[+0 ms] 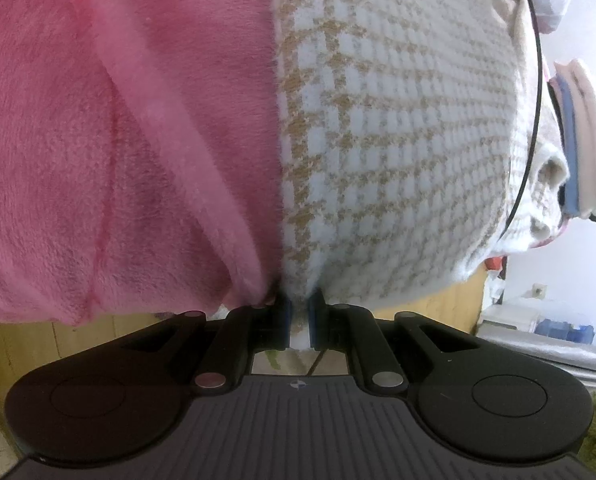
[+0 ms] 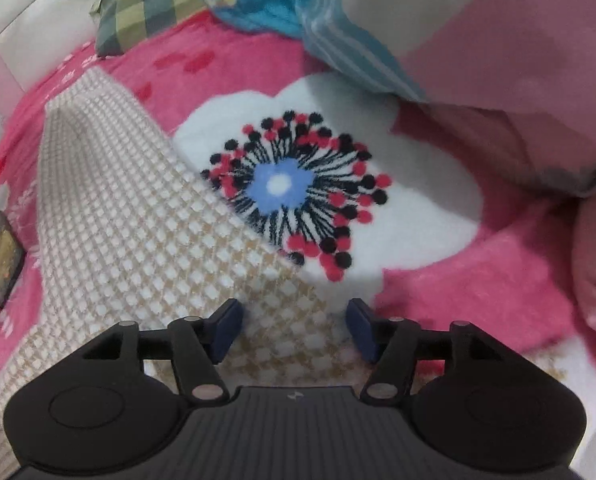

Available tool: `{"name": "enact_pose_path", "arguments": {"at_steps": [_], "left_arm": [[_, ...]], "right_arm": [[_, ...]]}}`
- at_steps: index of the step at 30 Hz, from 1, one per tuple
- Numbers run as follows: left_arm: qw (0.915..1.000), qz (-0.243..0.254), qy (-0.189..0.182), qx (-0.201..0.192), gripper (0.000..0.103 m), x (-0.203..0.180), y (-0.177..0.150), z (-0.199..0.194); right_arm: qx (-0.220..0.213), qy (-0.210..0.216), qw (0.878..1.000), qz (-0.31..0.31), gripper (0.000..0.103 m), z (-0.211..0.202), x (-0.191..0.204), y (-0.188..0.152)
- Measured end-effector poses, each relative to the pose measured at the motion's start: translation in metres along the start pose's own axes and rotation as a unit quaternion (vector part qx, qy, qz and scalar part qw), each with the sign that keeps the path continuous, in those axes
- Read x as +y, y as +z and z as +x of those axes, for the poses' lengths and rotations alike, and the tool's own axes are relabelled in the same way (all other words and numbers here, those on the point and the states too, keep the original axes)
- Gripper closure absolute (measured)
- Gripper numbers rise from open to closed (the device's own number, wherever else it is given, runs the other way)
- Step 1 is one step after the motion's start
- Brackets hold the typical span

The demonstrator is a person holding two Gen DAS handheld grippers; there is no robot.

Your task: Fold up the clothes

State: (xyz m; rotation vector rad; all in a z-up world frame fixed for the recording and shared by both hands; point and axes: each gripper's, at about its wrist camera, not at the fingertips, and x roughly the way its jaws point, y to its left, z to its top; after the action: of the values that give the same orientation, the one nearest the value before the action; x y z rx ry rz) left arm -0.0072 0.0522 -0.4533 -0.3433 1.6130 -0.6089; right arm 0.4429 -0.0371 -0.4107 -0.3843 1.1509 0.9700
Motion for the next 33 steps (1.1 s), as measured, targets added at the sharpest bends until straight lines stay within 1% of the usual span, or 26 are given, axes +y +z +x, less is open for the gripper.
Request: {"name": "enact_pose_path", "arguments": {"at_steps": [2, 3, 4, 5, 6, 8, 10, 11, 12, 14, 15, 16, 17, 18, 20, 22, 24, 25, 27, 28, 30, 31, 32, 33], "left_arm": [[1.0000, -0.002, -0.002, -0.003, 0.095, 0.000, -0.002, 0.000], [1.0000, -0.002, -0.002, -0.004, 0.095, 0.000, -0.002, 0.001], [1.0000, -0.001, -0.002, -0.005, 0.095, 0.000, -0.003, 0.002], [1.0000, -0.001, -0.002, -0.006, 0.095, 0.000, -0.003, 0.002], [1.0000, -0.001, -0.001, -0.008, 0.095, 0.000, -0.004, 0.002], [0.9999, -0.001, 0.000, -0.012, 0.095, -0.002, -0.007, 0.003], [0.9999, 0.001, -0.001, -0.014, 0.095, -0.006, -0.010, 0.007], [0.9999, 0.002, -0.001, -0.015, 0.095, -0.008, -0.012, 0.010], [0.9999, 0.003, -0.002, -0.015, 0.096, -0.011, -0.014, 0.013], [0.9999, 0.005, -0.002, -0.015, 0.096, -0.007, -0.015, 0.011], [0.9999, 0.005, -0.003, -0.015, 0.096, -0.005, -0.015, 0.009], [0.9999, 0.006, -0.002, -0.015, 0.096, -0.004, -0.016, 0.009], [0.9999, 0.006, -0.001, -0.015, 0.096, -0.004, -0.017, 0.008], [0.9999, 0.006, 0.000, -0.015, 0.096, -0.006, -0.018, 0.009], [0.9999, 0.005, 0.000, -0.016, 0.096, -0.010, -0.022, 0.012], [0.9998, 0.005, 0.000, -0.018, 0.096, -0.020, -0.026, 0.021], [0.9998, 0.004, -0.001, -0.017, 0.096, -0.021, -0.024, 0.022], [0.9998, 0.005, -0.001, -0.017, 0.095, -0.021, -0.023, 0.023], [0.9998, 0.008, -0.002, -0.015, 0.095, -0.020, -0.025, 0.022], [0.9998, 0.010, -0.003, -0.014, 0.095, -0.013, -0.021, 0.018], [0.9998, 0.015, -0.002, -0.010, 0.095, -0.009, -0.017, 0.015], [0.9998, 0.018, -0.001, -0.009, 0.095, -0.008, -0.016, 0.013], [0.9998, 0.020, 0.001, -0.007, 0.095, -0.007, -0.013, 0.011], [0.9997, 0.023, 0.003, -0.006, 0.095, -0.007, -0.010, 0.009]], "right_arm": [[0.015, 0.012, 1.000, -0.003, 0.051, 0.001, -0.002, 0.005], [0.021, 0.015, 1.000, -0.007, 0.066, 0.003, -0.003, 0.009], [0.020, 0.013, 1.000, -0.012, 0.084, 0.001, -0.001, 0.011], [0.012, 0.011, 1.000, -0.016, 0.088, -0.007, 0.001, 0.012], [-0.005, 0.002, 1.000, -0.024, 0.090, -0.015, 0.005, 0.013], [-0.055, -0.020, 0.997, -0.039, 0.091, -0.033, 0.014, 0.012], [-0.109, -0.050, 0.992, -0.040, 0.091, -0.044, 0.020, 0.008], [-0.125, -0.065, 0.989, -0.040, 0.091, -0.043, 0.022, 0.004], [-0.132, -0.081, 0.987, -0.044, 0.091, -0.037, 0.024, 0.001], [-0.134, -0.108, 0.984, -0.056, 0.091, -0.017, 0.027, -0.006], [-0.132, -0.117, 0.983, -0.051, 0.091, -0.005, 0.026, -0.009], [-0.131, -0.125, 0.982, -0.047, 0.086, 0.007, 0.025, -0.012], [-0.134, -0.129, 0.982, -0.034, 0.083, 0.013, 0.022, -0.014], [-0.147, -0.126, 0.981, -0.008, 0.081, 0.010, 0.017, -0.015], [-0.172, -0.124, 0.976, 0.054, 0.079, -0.007, 0.006, -0.016], [-0.214, -0.141, 0.960, 0.113, 0.079, -0.043, -0.006, -0.027], [-0.231, -0.167, 0.944, 0.167, 0.079, -0.082, -0.021, -0.042], [-0.233, -0.173, 0.939, 0.184, 0.079, -0.098, -0.026, -0.049], [-0.215, -0.162, 0.944, 0.189, 0.079, -0.115, -0.029, -0.061], [-0.204, -0.155, 0.948, 0.187, 0.079, -0.120, -0.029, -0.065], [-0.172, -0.134, 0.962, 0.167, 0.080, -0.109, -0.024, -0.067], [-0.152, -0.136, 0.966, 0.157, 0.080, -0.097, -0.022, -0.066], [-0.135, -0.150, 0.967, 0.153, 0.080, -0.083, -0.025, -0.067], [-0.120, -0.171, 0.965, 0.155, 0.080, -0.067, -0.030, -0.070]]}}
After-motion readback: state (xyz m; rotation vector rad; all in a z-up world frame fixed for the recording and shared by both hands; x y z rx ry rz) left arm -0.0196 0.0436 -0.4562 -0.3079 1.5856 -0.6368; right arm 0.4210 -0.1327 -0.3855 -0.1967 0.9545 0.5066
